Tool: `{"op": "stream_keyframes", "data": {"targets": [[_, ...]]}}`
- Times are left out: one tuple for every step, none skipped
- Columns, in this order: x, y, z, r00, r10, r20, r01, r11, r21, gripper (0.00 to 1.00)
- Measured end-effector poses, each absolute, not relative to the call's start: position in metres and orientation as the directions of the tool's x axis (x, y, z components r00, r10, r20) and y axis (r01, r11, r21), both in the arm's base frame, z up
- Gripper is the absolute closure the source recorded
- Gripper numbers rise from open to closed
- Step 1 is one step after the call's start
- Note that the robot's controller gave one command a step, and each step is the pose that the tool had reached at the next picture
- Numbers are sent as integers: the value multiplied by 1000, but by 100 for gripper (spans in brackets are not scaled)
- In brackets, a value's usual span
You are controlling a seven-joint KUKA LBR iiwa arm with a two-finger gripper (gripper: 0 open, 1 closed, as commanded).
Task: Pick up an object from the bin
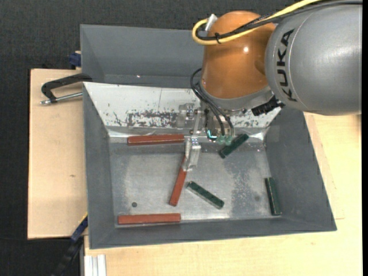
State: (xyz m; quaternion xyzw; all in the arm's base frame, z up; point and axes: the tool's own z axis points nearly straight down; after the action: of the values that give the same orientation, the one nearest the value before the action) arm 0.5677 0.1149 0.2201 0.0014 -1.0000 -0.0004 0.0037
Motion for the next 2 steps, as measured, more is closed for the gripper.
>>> {"op": "stream_keyframes", "data": {"targets": [[569,114,225,-1000,-1,-1,-1,1000,2,0],[564,116,188,-995,-95,-6,-95,995,1,0]]}}
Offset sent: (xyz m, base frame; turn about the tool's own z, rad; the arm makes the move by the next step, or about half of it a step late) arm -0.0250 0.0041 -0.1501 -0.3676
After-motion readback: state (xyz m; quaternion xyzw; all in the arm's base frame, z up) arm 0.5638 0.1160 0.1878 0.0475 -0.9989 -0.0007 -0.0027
